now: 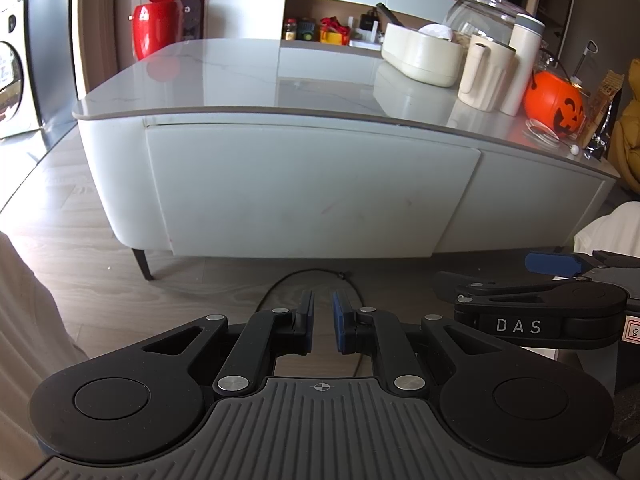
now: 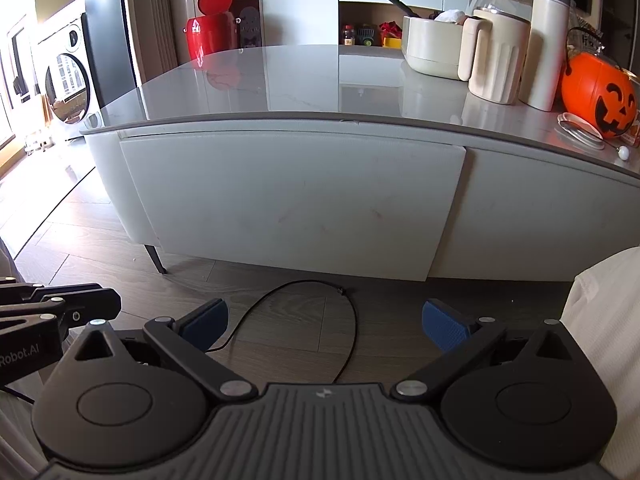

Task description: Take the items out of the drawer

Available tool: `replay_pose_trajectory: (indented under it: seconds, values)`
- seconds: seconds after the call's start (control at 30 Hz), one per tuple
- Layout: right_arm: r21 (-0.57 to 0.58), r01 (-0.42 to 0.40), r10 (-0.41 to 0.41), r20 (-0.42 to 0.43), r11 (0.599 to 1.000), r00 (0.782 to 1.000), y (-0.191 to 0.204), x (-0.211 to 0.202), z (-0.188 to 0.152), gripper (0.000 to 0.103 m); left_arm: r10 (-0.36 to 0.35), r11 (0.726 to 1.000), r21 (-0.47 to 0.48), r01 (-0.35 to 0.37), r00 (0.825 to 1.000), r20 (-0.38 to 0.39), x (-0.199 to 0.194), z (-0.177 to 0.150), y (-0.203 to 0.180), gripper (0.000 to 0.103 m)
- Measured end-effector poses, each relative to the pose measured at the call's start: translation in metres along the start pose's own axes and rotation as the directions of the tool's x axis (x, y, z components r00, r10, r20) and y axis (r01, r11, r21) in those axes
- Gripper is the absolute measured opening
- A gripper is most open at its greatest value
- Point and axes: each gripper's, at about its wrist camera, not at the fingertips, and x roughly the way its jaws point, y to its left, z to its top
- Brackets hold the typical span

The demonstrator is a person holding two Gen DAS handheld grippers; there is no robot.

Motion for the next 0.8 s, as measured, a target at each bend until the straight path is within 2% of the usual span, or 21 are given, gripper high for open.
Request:
replay_pose_trajectory:
  seconds: [0.8]
  values:
    - [-0.018,-0.019,0.019,-0.002,1.0,1.0,0.0,0.0003,-0.0013,0.103,-0.001,1.0,0.016,0.001,1.0,-0.014,0.0039,-0.003,-0.0021,0.013]
